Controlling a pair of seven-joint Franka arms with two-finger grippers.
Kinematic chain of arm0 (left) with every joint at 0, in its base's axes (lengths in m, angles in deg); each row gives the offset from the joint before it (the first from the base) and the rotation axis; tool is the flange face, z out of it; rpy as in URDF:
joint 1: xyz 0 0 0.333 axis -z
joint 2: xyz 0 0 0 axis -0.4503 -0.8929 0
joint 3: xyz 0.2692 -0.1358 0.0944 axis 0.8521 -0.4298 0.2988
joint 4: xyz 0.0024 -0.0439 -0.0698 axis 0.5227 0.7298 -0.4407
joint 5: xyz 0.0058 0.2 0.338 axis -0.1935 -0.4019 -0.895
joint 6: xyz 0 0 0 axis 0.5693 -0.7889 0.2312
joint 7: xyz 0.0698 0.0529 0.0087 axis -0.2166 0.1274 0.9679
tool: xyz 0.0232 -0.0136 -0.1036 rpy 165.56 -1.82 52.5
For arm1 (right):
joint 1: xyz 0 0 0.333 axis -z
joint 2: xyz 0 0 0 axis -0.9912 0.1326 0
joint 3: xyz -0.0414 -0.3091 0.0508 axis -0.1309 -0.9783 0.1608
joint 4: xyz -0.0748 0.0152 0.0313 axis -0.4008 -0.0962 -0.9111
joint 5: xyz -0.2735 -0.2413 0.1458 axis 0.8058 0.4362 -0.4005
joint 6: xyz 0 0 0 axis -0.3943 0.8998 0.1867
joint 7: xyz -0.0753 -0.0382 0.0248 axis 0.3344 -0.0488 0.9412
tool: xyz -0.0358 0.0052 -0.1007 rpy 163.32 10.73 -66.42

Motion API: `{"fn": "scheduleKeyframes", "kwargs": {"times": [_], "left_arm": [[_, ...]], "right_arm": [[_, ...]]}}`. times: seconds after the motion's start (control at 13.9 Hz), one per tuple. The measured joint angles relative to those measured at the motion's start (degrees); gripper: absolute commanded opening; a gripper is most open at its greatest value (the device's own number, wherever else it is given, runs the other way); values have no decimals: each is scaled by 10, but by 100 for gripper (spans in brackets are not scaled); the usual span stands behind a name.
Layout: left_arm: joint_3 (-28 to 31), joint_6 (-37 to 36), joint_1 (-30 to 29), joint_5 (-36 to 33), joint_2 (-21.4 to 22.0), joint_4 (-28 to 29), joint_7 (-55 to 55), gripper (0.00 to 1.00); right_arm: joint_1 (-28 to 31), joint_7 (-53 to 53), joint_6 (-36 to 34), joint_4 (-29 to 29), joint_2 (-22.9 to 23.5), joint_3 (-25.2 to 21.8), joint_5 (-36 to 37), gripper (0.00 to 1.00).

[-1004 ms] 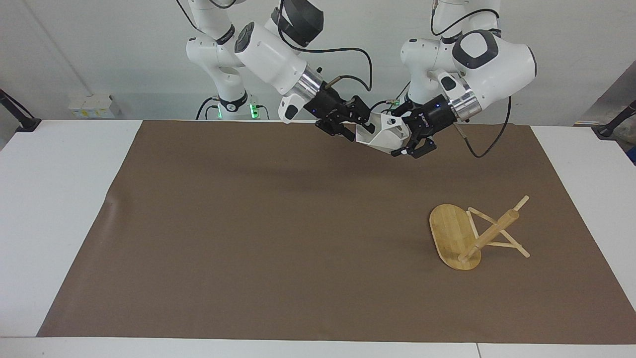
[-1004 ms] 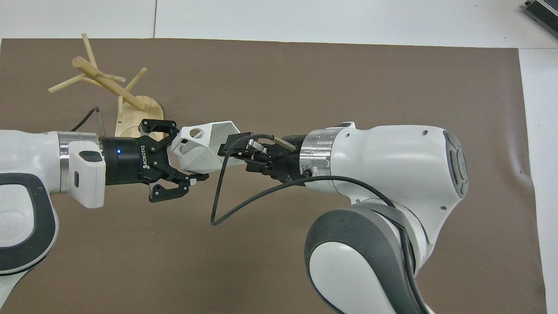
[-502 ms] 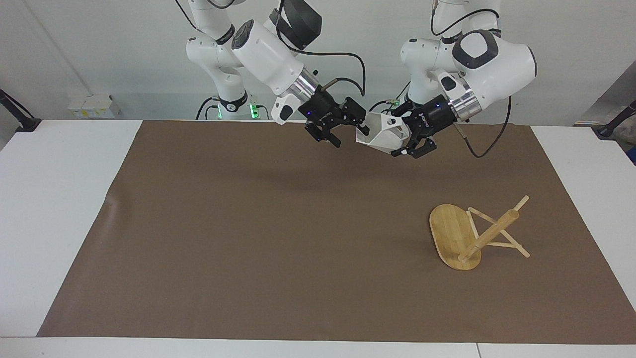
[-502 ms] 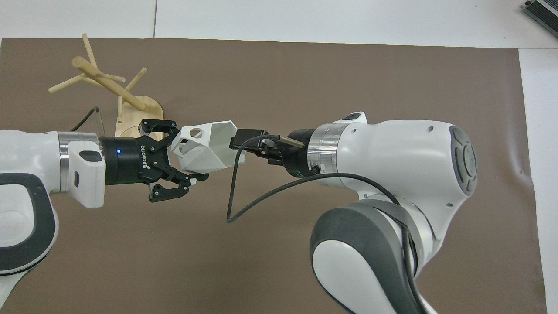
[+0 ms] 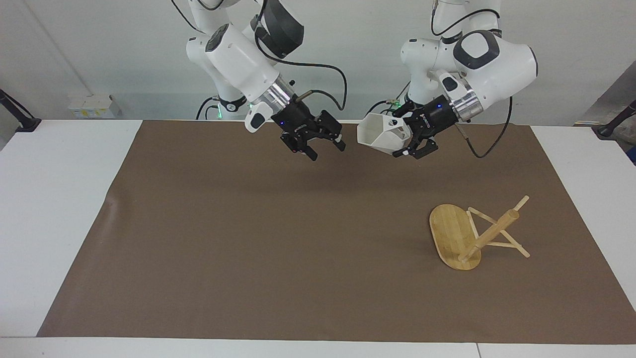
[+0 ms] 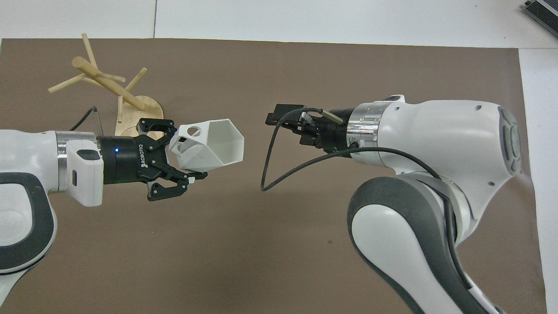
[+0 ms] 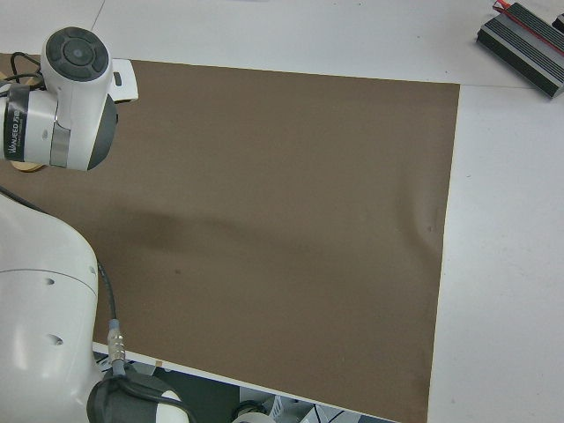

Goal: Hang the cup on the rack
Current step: 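Open the right gripper and withdraw it while the left gripper holds the cup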

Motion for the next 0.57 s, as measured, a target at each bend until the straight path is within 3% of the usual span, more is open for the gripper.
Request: {"fn": "scheduleKeyframes", "kwargs": {"times": [0.14,0.29,0.43,0.57], "left_arm": [[2,10,-2,-1,-1,0,4,0],[5,25,-4,-18,-3,1,19,0],[5,51,-7,-47,-5,4,43,0],[5,86,-8,-77,-6,16,89,0]], "right_arm": [[1,8,-79,-1,-5,-52,46,100],[4,53,-182,-5,-21,-111,156,100],[6,150,-233,-7,-44,-168,225,100],[8,230,-259,-10,-63,-225,237,100]]}}
